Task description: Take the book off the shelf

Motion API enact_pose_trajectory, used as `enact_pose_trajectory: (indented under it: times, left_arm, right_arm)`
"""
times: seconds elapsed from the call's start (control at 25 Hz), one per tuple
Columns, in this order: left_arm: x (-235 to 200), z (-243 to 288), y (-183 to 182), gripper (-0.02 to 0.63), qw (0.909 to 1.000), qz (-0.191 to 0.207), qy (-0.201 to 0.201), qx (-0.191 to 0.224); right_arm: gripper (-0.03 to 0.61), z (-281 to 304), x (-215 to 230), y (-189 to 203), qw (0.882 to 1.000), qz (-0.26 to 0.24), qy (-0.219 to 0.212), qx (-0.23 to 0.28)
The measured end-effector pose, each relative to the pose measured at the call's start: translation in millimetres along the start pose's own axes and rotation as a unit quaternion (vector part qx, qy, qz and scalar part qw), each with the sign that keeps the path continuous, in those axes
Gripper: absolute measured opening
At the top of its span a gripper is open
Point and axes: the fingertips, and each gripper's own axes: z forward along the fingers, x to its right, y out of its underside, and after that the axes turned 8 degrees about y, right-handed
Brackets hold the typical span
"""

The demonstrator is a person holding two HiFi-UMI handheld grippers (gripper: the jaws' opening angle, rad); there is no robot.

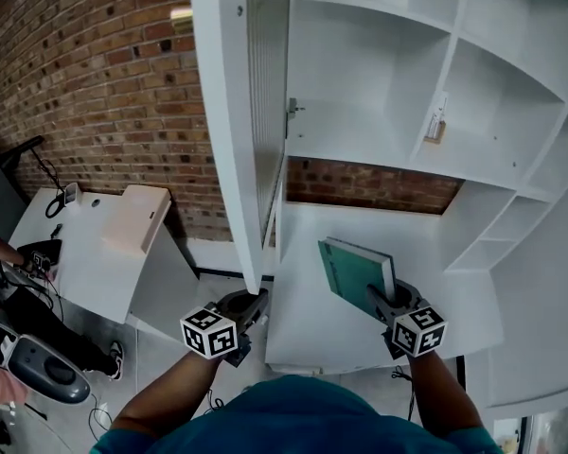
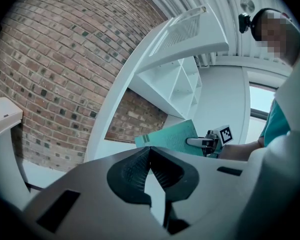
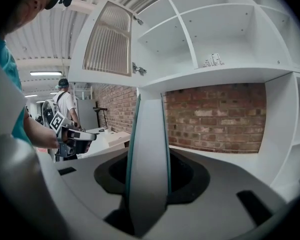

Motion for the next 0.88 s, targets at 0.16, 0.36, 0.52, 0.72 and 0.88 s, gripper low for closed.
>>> enact_pose_trajectory:
  times: [0.16, 0.36, 0.52, 0.72, 0.88]
  left_arm:
    - [-7.7, 4.9, 13.1, 0.015, 0.9999, -0.009, -0.006, -0.008]
    - [-12.6, 7.5, 26.0, 0.015, 0.9997, -0.018, -0.014, -0.012]
    - [-13.0, 4.8, 30.8, 0.015, 0.9994, -0.026, -0.018, -0.013]
    - [-12.4, 0.9, 35.3, 0.015, 0.9991, -0.034, -0.020, -0.018]
    - [-11.8, 1.0, 41.1, 0.015, 0.9990, -0.034, -0.020, -0.020]
  right_arm:
    - [0.173, 8.0, 1.6, 16.1, 1.000, 0.003, -0.003, -0.016]
    - [0.173, 16.4, 1.9, 41.6, 0.999, 0.010, -0.010, -0.042]
    - [0.173, 18.5, -2.7, 56.3, 0.998, 0.011, -0.017, -0.062]
    - [0.173, 16.8, -7.4, 67.8, 0.996, 0.009, -0.021, -0.084]
    - [0.175, 16.2, -8.0, 76.8, 0.995, 0.009, -0.023, -0.092]
